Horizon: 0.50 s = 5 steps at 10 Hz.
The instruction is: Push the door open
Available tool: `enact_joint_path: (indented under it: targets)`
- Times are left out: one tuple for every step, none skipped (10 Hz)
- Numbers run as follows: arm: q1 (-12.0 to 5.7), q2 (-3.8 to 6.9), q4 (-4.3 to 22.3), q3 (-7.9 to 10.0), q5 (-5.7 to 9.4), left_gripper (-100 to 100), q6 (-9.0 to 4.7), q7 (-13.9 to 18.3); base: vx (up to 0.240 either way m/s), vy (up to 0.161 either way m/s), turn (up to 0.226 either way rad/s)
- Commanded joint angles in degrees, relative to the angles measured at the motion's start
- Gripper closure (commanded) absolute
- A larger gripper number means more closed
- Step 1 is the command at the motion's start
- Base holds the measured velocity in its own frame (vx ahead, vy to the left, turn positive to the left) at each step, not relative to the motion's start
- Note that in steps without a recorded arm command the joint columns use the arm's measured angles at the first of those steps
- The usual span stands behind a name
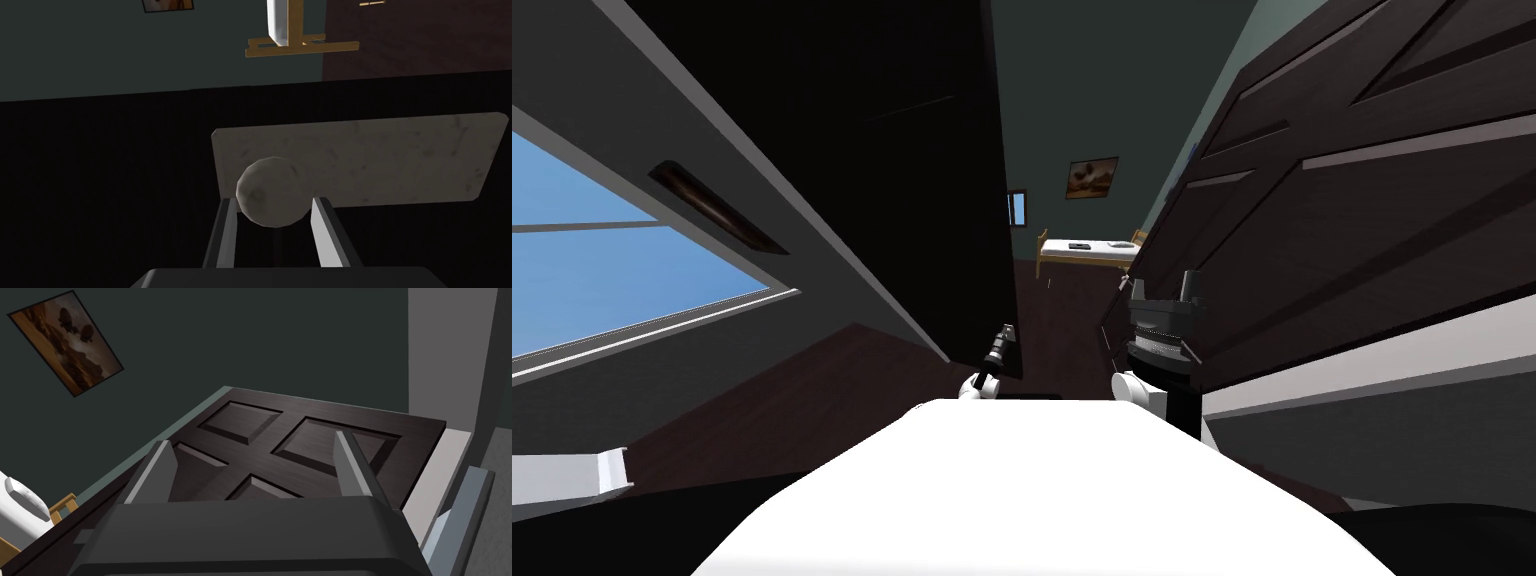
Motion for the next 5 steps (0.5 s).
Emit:
enact_joint_path:
  targets:
    - [-0.15, 1.21, -1.10, 1.22, 0.57, 100, 0.53, -0.24, 0.177, -0.084, 0.065]
    - [-0.16, 1.54, -1.08, 1.80, 0.84, 100, 0.54, -0.41, 0.197, -0.078, 0.070]
    - [1.20, 1.52, -3.48, 0.99, 0.49, -100, 1.51, -0.22, -0.015, -0.007, 0.047]
    - [1.20, 1.52, -3.48, 0.99, 0.49, -100, 1.51, -0.22, -0.147, 0.018, -0.004]
    - [1.20, 1.49, -3.56, 0.91, 0.48, -100, 1.60, -0.11, -0.160, 0.018, 0.003]
